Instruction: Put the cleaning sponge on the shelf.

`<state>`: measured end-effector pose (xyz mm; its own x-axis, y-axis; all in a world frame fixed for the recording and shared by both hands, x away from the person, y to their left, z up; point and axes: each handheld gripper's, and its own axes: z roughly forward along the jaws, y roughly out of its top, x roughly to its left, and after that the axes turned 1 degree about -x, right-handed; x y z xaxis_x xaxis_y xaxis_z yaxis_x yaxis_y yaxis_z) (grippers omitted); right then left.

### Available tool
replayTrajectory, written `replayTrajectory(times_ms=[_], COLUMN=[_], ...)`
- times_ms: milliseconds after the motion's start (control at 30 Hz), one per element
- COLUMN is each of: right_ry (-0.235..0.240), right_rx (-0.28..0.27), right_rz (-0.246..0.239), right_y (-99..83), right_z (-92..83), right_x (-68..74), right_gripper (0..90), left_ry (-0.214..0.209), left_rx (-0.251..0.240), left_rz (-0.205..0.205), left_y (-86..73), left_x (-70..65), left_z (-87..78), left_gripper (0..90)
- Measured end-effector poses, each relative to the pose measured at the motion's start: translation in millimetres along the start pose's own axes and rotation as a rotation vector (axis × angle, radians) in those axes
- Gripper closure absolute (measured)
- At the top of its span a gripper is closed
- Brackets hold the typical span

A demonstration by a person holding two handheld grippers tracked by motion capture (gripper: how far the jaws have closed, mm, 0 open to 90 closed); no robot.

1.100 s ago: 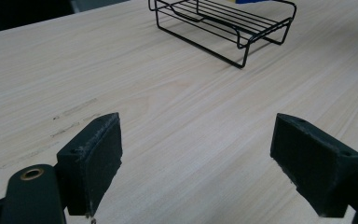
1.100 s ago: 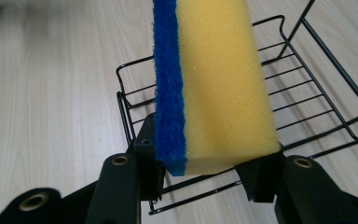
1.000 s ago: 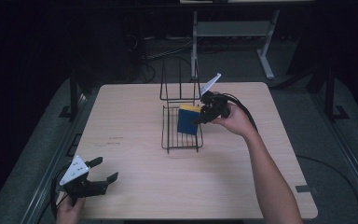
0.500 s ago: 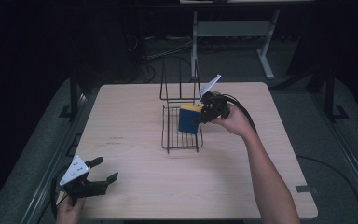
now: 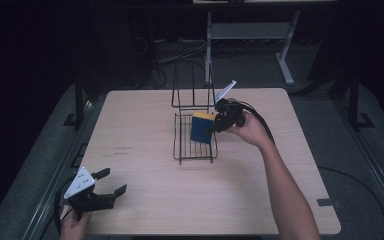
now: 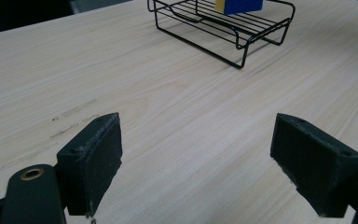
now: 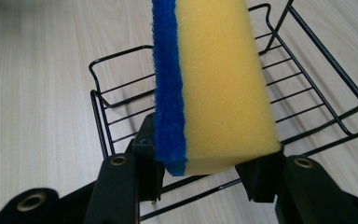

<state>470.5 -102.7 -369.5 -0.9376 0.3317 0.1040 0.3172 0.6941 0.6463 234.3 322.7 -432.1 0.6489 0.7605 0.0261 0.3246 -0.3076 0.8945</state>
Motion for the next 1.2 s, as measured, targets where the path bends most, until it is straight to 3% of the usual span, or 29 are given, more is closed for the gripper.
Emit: replayTrajectory(times_ms=[467,967,1200], right_ry=[0.014,0.01,0.005], right_rx=[0.024,0.028,0.033], right_rz=[-0.006,-0.011,0.001], right_y=[1.7,1.3,0.5], right_z=[12.2,12.2,13.1], right_x=[2.3,2.5,2.4], right_gripper=[55.2,54.5,47.9], left_ry=[-0.001,-0.002,-0.005], left_rx=[0.001,0.003,0.002], left_rz=[0.0,0.002,0.001], left_y=[0.0,0.1,0.2], left_x=[-0.3,-0.7,-1.2], left_z=[0.1,0.5,0.7], left_gripper=[16.1,16.1,16.1])
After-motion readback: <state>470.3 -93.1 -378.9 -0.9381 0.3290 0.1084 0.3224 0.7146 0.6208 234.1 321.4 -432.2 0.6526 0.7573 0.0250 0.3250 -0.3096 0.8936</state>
